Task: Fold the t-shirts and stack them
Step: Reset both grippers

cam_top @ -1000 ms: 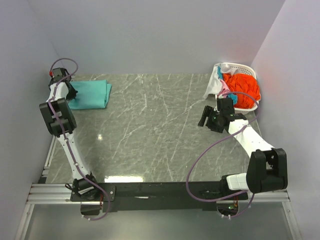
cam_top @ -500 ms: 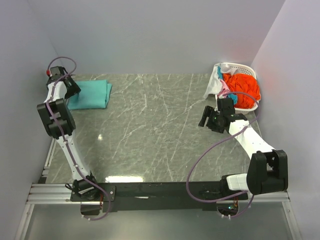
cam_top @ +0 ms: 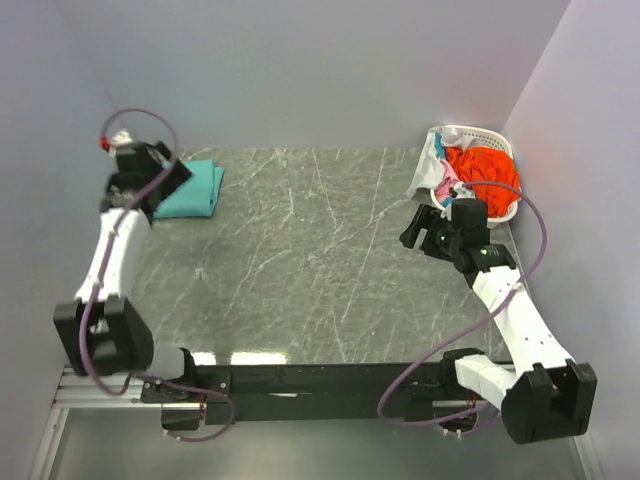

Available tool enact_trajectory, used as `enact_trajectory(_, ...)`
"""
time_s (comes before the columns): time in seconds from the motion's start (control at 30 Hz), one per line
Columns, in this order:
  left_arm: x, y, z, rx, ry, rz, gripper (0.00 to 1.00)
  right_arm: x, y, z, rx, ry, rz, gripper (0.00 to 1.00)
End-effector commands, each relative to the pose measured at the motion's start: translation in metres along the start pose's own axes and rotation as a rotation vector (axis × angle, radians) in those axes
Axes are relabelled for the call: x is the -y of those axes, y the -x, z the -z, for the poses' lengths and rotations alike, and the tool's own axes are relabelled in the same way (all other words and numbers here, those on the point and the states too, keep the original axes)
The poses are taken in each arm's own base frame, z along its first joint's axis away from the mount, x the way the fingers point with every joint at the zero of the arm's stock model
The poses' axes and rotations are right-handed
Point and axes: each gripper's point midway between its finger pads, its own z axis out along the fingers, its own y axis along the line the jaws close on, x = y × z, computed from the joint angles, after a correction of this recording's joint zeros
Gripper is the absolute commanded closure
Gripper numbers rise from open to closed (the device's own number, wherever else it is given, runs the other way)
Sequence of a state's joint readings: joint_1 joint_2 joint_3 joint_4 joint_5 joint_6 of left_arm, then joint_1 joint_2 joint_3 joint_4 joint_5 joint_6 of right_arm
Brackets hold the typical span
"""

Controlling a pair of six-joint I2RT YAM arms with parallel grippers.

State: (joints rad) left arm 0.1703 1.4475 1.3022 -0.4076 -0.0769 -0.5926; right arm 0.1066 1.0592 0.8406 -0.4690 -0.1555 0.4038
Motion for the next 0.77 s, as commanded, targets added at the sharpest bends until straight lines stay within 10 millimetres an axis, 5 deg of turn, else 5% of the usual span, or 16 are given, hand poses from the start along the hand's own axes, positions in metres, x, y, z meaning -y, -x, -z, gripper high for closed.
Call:
enact_trajectory(0.0, 0.033, -0.061, 0.039, -0.016, -0.082, -0.042, 0.01, -0.004, 0.002, 0.007, 0.04, 0.031, -0.011, 0.11)
enact_trajectory(0.03, 0.04, -0.07, 0.048, -0.011, -0.119, -0.045, 0.01, -0.002, -0.002, 0.007, 0.038, 0.031, -0.011, 0.11)
enact_trajectory(0.07, 0.038, -0.103, 0.053, -0.072, -0.141, -0.055, 0.01, -0.004, -0.001, 0.009, 0.052, 0.041, -0.014, 0.11)
enact_trajectory(0.17, 0.038, -0.135, 0.077, -0.123, -0.228, -0.042, 0.01, -0.005, -0.003, 0.012, 0.08, 0.059, -0.018, 0.1)
enact_trajectory(0.37, 0.015, -0.171, 0.099, -0.157, -0.234, -0.015, 0.01, 0.007, -0.011, 0.018, 0.128, 0.028, -0.026, 0.09)
enact_trajectory(0.73, 0.007, -0.148, 0.113, -0.065, -0.195, 0.044, 0.01, 0.023, -0.008, 0.025, 0.201, -0.037, -0.041, 0.08)
